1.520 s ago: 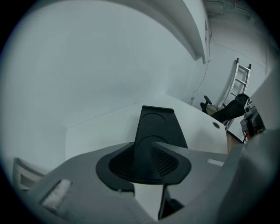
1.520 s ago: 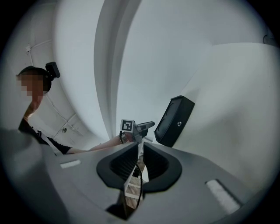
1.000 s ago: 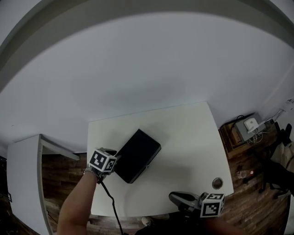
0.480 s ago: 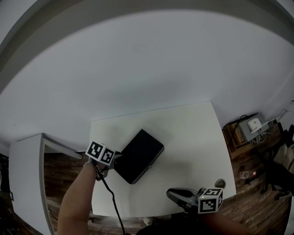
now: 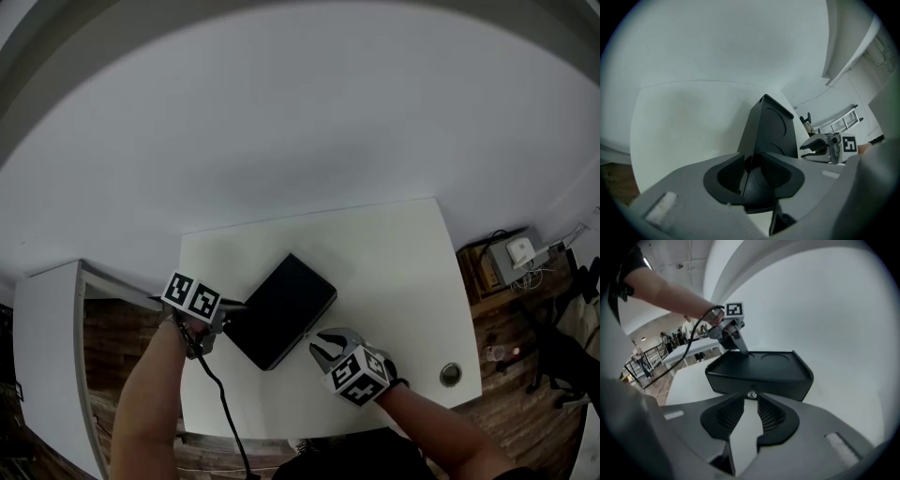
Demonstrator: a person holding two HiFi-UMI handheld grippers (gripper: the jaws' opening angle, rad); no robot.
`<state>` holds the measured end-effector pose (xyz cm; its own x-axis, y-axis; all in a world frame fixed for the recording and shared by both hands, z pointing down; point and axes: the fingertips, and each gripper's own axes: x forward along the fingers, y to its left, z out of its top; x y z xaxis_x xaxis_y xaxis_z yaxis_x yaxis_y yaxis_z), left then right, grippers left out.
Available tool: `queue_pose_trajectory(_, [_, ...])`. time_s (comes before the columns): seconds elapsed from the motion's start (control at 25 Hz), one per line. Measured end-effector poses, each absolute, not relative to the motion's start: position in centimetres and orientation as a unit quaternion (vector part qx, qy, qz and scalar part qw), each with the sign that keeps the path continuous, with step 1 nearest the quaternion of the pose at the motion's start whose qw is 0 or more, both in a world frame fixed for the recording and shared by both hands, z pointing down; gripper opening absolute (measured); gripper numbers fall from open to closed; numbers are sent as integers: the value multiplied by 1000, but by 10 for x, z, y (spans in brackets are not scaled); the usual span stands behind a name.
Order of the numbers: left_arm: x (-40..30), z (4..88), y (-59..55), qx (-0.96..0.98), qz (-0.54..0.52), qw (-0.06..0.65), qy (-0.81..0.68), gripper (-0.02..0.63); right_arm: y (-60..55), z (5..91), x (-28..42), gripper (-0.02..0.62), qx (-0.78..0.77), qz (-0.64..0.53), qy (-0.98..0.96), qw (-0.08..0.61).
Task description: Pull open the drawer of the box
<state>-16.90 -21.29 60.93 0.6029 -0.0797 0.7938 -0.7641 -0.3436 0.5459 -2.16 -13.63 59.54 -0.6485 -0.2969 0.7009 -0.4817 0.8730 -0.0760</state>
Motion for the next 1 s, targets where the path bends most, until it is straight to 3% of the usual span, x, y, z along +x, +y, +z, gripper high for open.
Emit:
queue_pose_trajectory(0.16, [-168,610,-213,743,321,520,-273,120,-142,622,-36,97,219,107,-885,396])
queue_pose_trajectory(1.0, [-170,610,-212,730,261,571,-271,124,-147,637,-48,69,238,108,-870,417])
